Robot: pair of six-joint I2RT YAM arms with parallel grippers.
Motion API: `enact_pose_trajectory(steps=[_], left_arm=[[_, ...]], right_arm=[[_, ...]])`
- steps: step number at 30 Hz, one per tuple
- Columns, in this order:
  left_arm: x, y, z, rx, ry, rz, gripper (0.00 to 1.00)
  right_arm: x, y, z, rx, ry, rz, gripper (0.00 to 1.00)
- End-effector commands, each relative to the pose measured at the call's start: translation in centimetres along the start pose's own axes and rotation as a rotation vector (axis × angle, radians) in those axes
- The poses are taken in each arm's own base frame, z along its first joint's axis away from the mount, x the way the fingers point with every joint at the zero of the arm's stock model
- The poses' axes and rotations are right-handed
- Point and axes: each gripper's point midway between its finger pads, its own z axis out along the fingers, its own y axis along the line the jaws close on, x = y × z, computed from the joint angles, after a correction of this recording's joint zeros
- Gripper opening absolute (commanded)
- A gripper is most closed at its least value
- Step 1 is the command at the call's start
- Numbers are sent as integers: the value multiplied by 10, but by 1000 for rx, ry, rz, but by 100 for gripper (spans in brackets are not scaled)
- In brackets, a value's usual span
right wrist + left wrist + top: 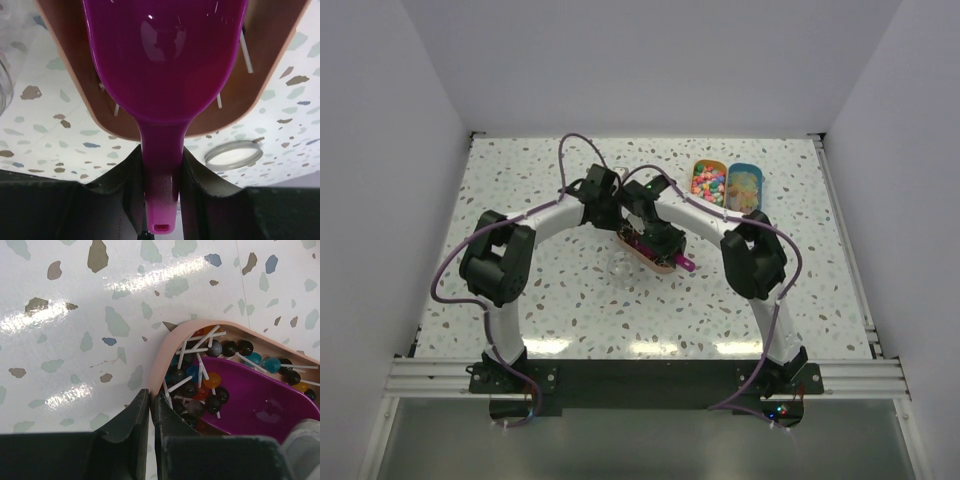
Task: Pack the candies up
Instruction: Scoop the fake candies from the storage box.
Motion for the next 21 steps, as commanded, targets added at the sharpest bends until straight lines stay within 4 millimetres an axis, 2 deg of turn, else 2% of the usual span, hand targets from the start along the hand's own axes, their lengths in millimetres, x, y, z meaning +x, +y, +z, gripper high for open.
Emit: enact_pose_trajectory(steps=[1, 3, 5, 6, 8, 9, 15, 18, 21], left_arm=[[-17, -22, -14, 92, -67, -32, 0], [-16, -23, -15, 96, -68, -35, 0], [-17, -22, -16, 89, -70, -35, 0], [-18, -21, -17, 85, -73, -34, 0], [-20, -17, -17, 66, -81, -32, 0], [-21, -15, -18, 57, -84, -29, 0], [-29, 3, -21, 18, -102, -50, 0], [-29, 5, -21, 9, -103, -52, 0], [-28, 6, -19, 3, -100, -51, 0]], right_arm=[[-24, 15, -4, -67, -135, 28, 0], [-38, 13, -7, -70, -213, 47, 0], [-39, 11, -3, -66, -233, 63, 0], [-45, 4, -8, -62, -278, 83, 0], [-39, 4, -4, -78, -287, 93, 0], [-38, -3, -9, -76, -306, 109, 0], [-10, -19, -4, -65, -314, 101, 0], [5, -20, 4, -69, -310, 109, 0], [10, -20, 4, -66, -336, 102, 0]])
